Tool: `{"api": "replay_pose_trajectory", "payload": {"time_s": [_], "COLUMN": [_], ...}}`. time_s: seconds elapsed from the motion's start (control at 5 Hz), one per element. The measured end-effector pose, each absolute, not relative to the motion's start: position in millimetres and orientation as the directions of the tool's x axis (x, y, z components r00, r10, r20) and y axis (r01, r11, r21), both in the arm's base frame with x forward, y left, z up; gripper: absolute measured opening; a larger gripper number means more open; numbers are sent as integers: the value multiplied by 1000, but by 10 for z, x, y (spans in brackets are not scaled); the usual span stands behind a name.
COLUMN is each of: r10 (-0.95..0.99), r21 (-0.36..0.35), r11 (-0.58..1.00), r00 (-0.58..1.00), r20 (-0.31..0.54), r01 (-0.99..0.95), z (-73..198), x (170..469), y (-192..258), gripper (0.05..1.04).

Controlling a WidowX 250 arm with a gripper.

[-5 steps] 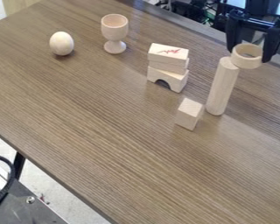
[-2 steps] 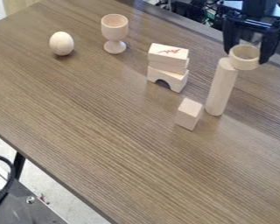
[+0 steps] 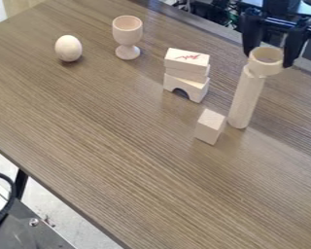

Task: Put the ring through the cylinder

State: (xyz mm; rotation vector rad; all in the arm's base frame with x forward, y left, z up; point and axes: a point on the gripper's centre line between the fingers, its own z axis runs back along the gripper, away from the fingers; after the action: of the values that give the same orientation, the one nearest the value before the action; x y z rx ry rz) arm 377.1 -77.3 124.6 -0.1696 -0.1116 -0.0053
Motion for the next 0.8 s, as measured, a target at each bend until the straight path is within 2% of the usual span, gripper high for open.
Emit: {"api": "replay_pose_trajectory", "payload": {"time_s": [0.8], "r10": [8], "r21": [-154], "r11": [988], "r00": [994], "r20": [113], "r01": [10], "z": [1209], "x": [3770], "y": [-727], "gripper": [757]}}
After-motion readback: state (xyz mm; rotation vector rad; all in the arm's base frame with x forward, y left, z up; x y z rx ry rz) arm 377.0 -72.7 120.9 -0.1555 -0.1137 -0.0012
